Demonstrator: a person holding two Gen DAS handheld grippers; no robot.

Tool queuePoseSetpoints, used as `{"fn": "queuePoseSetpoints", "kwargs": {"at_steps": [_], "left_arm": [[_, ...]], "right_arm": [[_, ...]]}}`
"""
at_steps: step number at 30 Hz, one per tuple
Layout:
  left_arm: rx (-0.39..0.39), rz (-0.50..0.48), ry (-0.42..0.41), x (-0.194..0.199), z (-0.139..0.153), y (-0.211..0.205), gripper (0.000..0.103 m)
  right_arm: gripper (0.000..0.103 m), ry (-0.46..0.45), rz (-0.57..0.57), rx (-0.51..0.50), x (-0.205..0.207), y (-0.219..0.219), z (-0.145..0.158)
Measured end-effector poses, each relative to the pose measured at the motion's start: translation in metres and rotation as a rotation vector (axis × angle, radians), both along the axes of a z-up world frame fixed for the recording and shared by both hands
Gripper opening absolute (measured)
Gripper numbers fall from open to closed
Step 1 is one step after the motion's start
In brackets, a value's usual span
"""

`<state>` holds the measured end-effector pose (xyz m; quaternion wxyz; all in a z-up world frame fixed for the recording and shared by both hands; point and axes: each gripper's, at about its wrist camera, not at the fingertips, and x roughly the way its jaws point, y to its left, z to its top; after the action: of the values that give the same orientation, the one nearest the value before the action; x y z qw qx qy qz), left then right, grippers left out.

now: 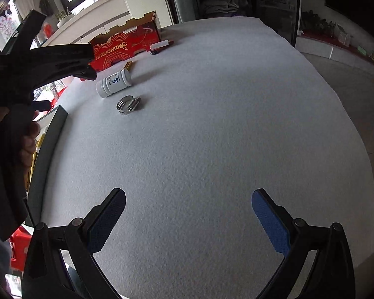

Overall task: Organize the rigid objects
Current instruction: 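Grasp the white bottle with the left tool while the right tool grasps the metal hose clamp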

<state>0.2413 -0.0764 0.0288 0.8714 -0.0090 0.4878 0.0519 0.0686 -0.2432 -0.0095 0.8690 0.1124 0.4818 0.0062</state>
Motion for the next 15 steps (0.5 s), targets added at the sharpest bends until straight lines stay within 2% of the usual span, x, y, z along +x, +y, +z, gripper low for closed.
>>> {"fn": "queuePoseSetpoints", "kwargs": {"at_steps": [3,6,10,15], "left_arm": [[0.065,0.008,0.016,0.032,-0.024,-0.011,0.103],[0.053,0.027,0.047,0.055,-0.045,-0.011,0.103],[0.082,0.028,0.059,0.071,-0.065,-0.013,0.103],[0.01,0.028,0.042,0.086,-0.074,0.0,0.103]], "right_arm": [[0.102,0.012,0.034,-0.009,0.017,0.002,-0.004],[0.102,0.022,0.072,-0.026,0.038,0.007,-0.006],[0.102,0.024,0.114,-0.038,0.072,0.016,-0.01],[0.102,0.019,0.212,-0.109,0.122,0.045,-0.021]]}}
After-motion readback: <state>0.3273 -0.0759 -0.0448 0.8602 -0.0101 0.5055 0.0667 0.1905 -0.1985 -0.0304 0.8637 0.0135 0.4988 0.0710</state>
